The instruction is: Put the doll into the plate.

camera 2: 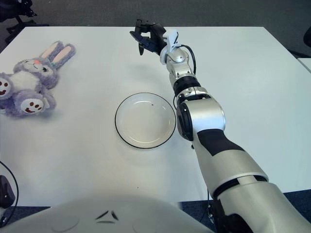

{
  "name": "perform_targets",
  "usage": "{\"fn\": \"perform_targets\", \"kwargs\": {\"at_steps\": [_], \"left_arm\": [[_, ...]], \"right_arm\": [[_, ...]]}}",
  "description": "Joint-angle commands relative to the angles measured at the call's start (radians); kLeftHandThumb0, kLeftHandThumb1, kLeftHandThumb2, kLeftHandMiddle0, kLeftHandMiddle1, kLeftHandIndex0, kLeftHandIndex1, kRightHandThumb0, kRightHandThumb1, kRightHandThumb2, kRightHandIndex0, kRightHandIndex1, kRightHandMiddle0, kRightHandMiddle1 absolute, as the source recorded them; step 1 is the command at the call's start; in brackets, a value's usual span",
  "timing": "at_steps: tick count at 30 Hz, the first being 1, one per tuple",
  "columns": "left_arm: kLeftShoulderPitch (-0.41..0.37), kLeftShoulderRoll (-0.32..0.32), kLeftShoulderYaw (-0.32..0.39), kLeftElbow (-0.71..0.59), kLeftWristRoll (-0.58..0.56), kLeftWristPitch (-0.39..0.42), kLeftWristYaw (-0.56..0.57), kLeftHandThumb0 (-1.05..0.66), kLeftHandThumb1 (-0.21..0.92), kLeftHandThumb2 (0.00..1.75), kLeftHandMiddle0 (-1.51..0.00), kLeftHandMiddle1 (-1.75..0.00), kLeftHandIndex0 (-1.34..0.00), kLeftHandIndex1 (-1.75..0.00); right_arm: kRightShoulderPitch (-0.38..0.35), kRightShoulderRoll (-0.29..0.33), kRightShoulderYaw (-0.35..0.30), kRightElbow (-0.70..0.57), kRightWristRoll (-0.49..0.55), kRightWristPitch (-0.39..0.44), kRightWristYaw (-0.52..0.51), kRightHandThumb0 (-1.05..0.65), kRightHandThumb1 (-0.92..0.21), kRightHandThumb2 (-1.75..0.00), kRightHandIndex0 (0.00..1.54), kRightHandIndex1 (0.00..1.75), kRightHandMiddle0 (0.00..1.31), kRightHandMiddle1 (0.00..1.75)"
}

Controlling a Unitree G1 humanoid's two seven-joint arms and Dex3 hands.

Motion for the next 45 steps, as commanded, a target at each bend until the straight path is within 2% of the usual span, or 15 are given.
{"fn": "perform_targets", "kwargs": {"at_steps": [1, 14, 22, 26, 33, 36, 45], "left_arm": [[0.027, -0.029, 0.036, -0.037, -0.008, -0.009, 0.034, -0.01, 0.69, 0.58, -0.65, -1.44, -0.51, -1.23], [0.124, -0.089, 0.108, -0.147, -0.028, 0.002, 0.04, -0.01, 0.67, 0.61, -0.64, -1.46, -0.52, -1.23], [0.142, -0.139, 0.154, -0.199, 0.023, 0.001, 0.142, -0.01, 0.66, 0.64, -0.63, -1.48, -0.51, -1.25], [0.147, -0.153, 0.164, -0.228, 0.05, 0.035, 0.171, -0.01, 0.65, 0.66, -0.63, -1.49, -0.5, -1.26], [0.161, -0.158, 0.171, -0.291, 0.074, 0.167, 0.152, -0.01, 0.65, 0.67, -0.63, -1.5, -0.5, -1.26], [0.172, -0.165, 0.176, -0.314, 0.079, 0.202, 0.148, -0.01, 0.66, 0.64, -0.57, -1.43, -0.52, -1.35], [0.224, -0.208, 0.185, -0.302, 0.076, 0.188, 0.161, -0.01, 0.67, 0.63, -0.54, -1.4, -0.53, -1.39]], "right_arm": [[-0.043, 0.04, -0.012, 0.002, 0.02, 0.029, 0.011, -0.3, -0.92, -0.29, 0.86, 1.75, 0.66, 1.75], [-0.063, 0.098, 0.001, 0.002, 0.002, 0.023, 0.038, -0.29, -0.92, -0.28, 0.85, 1.75, 0.65, 1.75], [-0.076, 0.131, 0.017, -0.002, -0.007, 0.029, 0.03, -0.3, -0.92, -0.28, 0.85, 1.75, 0.65, 1.75], [-0.073, 0.138, 0.02, -0.003, -0.006, 0.023, 0.039, -0.3, -0.92, -0.28, 0.85, 1.75, 0.65, 1.75], [-0.069, 0.142, 0.021, -0.002, -0.004, 0.016, 0.052, -0.31, -0.92, -0.28, 0.84, 1.75, 0.66, 1.75], [-0.065, 0.143, 0.022, -0.003, -0.005, 0.014, 0.056, -0.31, -0.92, -0.28, 0.84, 1.75, 0.66, 1.75], [-0.061, 0.148, 0.025, -0.001, -0.007, 0.013, 0.063, -0.32, -0.92, -0.29, 0.85, 1.75, 0.66, 1.75]]}}
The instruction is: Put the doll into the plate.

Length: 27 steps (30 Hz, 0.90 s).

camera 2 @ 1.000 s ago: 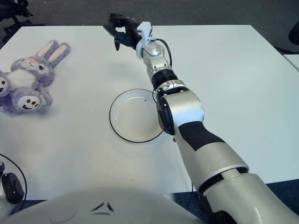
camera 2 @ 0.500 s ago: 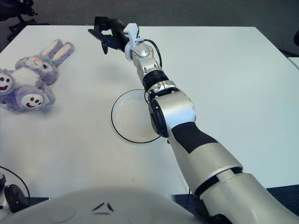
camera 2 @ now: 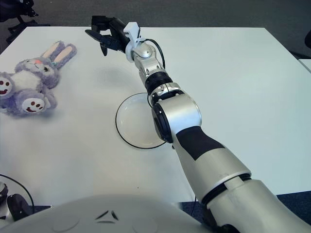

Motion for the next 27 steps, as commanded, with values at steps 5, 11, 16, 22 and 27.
{"fn": "perform_targets", "kwargs": {"at_steps": [5, 11, 16, 22, 27], "left_arm": [[0.041, -0.032, 0.016, 0.02, -0.004, -0.022, 0.004, -0.01, 0.67, 0.63, -0.53, -1.4, -0.53, -1.39], [0.051, -0.04, 0.026, 0.046, -0.026, -0.032, -0.001, -0.01, 0.68, 0.63, -0.53, -1.41, -0.53, -1.39], [0.035, -0.014, 0.035, 0.099, -0.046, 0.013, -0.024, -0.01, 0.68, 0.62, -0.53, -1.41, -0.53, -1.39], [0.009, -0.001, 0.033, 0.109, -0.064, 0.097, -0.042, -0.01, 0.68, 0.62, -0.53, -1.41, -0.53, -1.39], [-0.014, -0.001, 0.026, 0.099, -0.071, 0.154, -0.048, -0.01, 0.68, 0.62, -0.53, -1.41, -0.53, -1.39]], "right_arm": [[0.004, 0.008, 0.007, -0.002, -0.005, -0.01, 0.009, -0.33, -0.92, -0.29, 0.85, 1.75, 0.66, 1.75], [0.007, 0.01, 0.008, -0.003, -0.003, -0.01, 0.019, -0.33, -0.92, -0.29, 0.85, 1.75, 0.66, 1.75], [0.01, 0.01, 0.007, -0.003, -0.001, -0.011, 0.025, -0.33, -0.92, -0.29, 0.85, 1.75, 0.66, 1.75], [0.012, 0.007, 0.005, -0.002, 0.001, -0.012, 0.032, -0.33, -0.92, -0.29, 0.84, 1.75, 0.66, 1.75], [0.013, 0.003, 0.003, 0.0, 0.002, -0.009, 0.041, -0.33, -0.92, -0.29, 0.84, 1.75, 0.66, 1.75]]}}
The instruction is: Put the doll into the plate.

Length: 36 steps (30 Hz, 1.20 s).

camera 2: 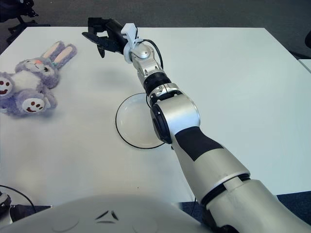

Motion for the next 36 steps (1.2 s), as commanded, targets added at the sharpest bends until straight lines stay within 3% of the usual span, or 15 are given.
{"fn": "perform_targets", "kwargs": {"at_steps": [1, 10, 23, 36], "left_arm": [[-0.023, 0.017, -0.002, -0.007, -0.005, 0.034, -0.008, -0.01, 0.68, 0.62, -0.53, -1.41, -0.53, -1.39], [-0.04, 0.025, -0.008, 0.018, -0.039, 0.059, -0.045, -0.01, 0.66, 0.65, -0.6, -1.5, -0.51, -1.26], [-0.042, 0.044, -0.019, 0.02, -0.085, 0.101, -0.115, -0.01, 0.66, 0.65, -0.62, -1.49, -0.5, -1.26], [-0.052, 0.067, -0.009, 0.006, -0.175, 0.166, -0.206, -0.01, 0.83, 0.39, -0.59, -1.43, -0.42, -1.3]], "right_arm": [[0.012, -0.006, -0.003, 0.0, 0.002, -0.007, 0.01, -0.33, -0.92, -0.29, 0.84, 1.75, 0.66, 1.75], [0.013, -0.007, -0.004, 0.005, 0.002, 0.003, 0.017, -0.33, -0.92, -0.28, 0.83, 1.75, 0.66, 1.75], [0.014, -0.007, -0.01, 0.008, 0.004, 0.01, 0.026, -0.33, -0.92, -0.28, 0.82, 1.75, 0.65, 1.75], [0.017, -0.01, -0.012, 0.009, 0.002, 0.009, 0.033, -0.33, -0.92, -0.27, 0.82, 1.75, 0.65, 1.75]]}}
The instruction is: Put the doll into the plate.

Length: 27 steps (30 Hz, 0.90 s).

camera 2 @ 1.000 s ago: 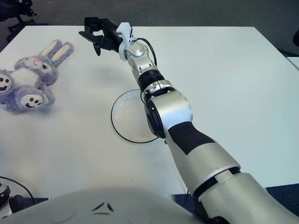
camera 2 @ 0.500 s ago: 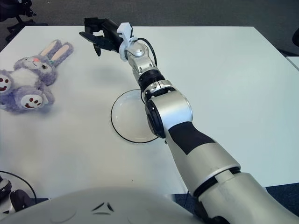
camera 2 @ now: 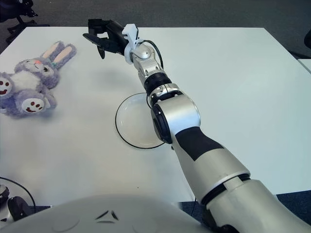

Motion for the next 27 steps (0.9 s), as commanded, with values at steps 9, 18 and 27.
{"fn": "perform_targets", "kwargs": {"at_steps": [9, 18, 27], "left_arm": [[-0.062, 0.078, 0.047, 0.106, -0.11, 0.016, -0.07, -0.01, 0.87, 0.34, -0.56, -1.44, -0.38, -1.33], [-0.067, 0.136, 0.052, 0.265, -0.158, -0.071, -0.109, -0.01, 0.88, 0.34, -0.54, -1.45, -0.36, -1.35], [-0.054, 0.165, 0.027, 0.358, -0.186, -0.146, -0.138, -0.01, 0.91, 0.32, -0.5, -1.49, -0.32, -1.38]], "right_arm": [[0.016, -0.008, 0.003, 0.006, -0.004, 0.001, 0.004, -0.34, -0.92, -0.27, 0.82, 1.75, 0.65, 1.75], [0.023, -0.006, 0.008, 0.003, -0.007, -0.01, 0.009, -0.34, -0.92, -0.28, 0.83, 1.75, 0.65, 1.75], [0.029, -0.005, 0.016, 0.001, -0.012, -0.022, 0.004, -0.34, -0.92, -0.28, 0.85, 1.75, 0.66, 1.75]]}}
